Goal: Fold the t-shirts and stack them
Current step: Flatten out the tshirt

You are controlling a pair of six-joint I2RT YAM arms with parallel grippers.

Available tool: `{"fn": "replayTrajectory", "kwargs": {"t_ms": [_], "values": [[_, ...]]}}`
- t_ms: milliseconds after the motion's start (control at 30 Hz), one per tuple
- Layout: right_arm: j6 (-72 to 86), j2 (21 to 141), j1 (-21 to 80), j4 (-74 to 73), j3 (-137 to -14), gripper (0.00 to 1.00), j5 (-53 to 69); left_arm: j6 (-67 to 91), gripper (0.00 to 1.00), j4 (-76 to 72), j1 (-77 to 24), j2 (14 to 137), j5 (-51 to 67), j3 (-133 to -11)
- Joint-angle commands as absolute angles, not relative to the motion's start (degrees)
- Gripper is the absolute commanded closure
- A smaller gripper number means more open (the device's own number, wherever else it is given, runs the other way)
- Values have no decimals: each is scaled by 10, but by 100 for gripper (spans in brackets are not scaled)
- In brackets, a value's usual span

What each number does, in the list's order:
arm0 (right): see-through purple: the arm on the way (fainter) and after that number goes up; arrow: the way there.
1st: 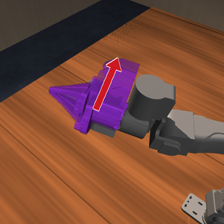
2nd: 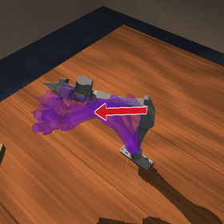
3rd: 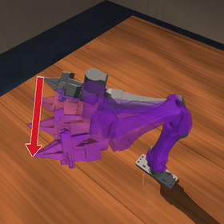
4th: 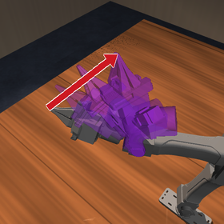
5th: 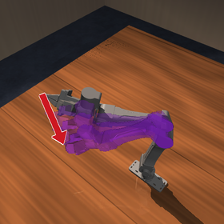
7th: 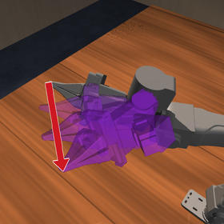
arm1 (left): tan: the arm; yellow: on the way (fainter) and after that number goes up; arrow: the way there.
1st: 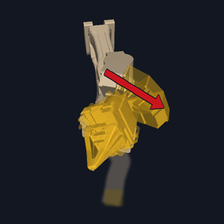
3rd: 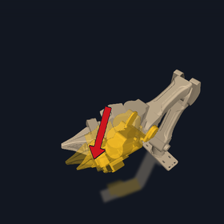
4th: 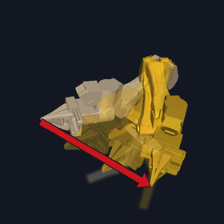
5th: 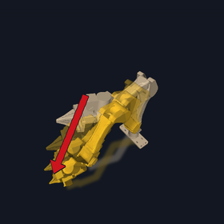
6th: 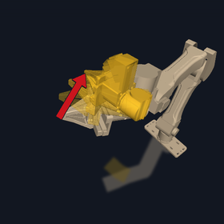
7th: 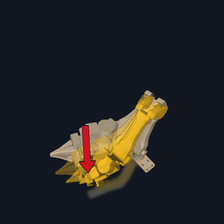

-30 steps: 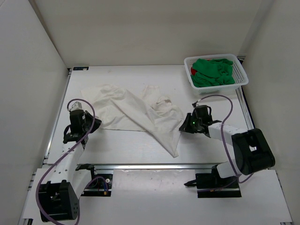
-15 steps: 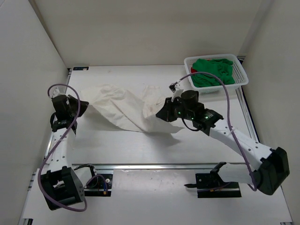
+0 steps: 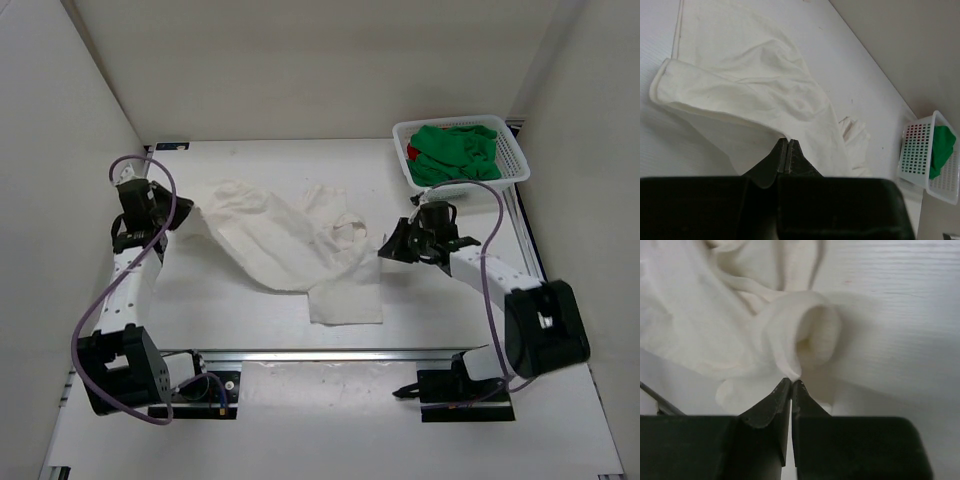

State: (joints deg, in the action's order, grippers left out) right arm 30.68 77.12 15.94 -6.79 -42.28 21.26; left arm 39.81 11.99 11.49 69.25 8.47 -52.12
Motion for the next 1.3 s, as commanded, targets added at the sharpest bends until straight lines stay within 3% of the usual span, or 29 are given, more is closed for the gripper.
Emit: {"fn": "replayTrajectory", "kwargs": {"t_ms": [0,67,167,267,333,500,633,1000,1267], "values": [[335,832,122,32,-443,100,223,386,100,114,96,686,68,-515],[331,857,107,19,-499,100,208,380,100,119,88,683,64,-508],[313,860,112,-19,-565,83,186,378,100,125,74,672,65,-492],[263,786,177,-87,-547,73,80,376,100,122,69,649,69,-465],[271,740,219,-107,-465,70,54,378,100,120,63,635,72,-447],[322,607,296,-171,-300,69,3,374,100,122,28,595,84,-413],[357,528,307,-245,-263,68,-52,374,100,118,-24,567,67,-381],[388,624,371,-253,-265,69,-86,361,100,114,-50,519,69,-341],[405,622,374,-215,-272,68,-65,368,100,108,-65,516,72,-325]]}}
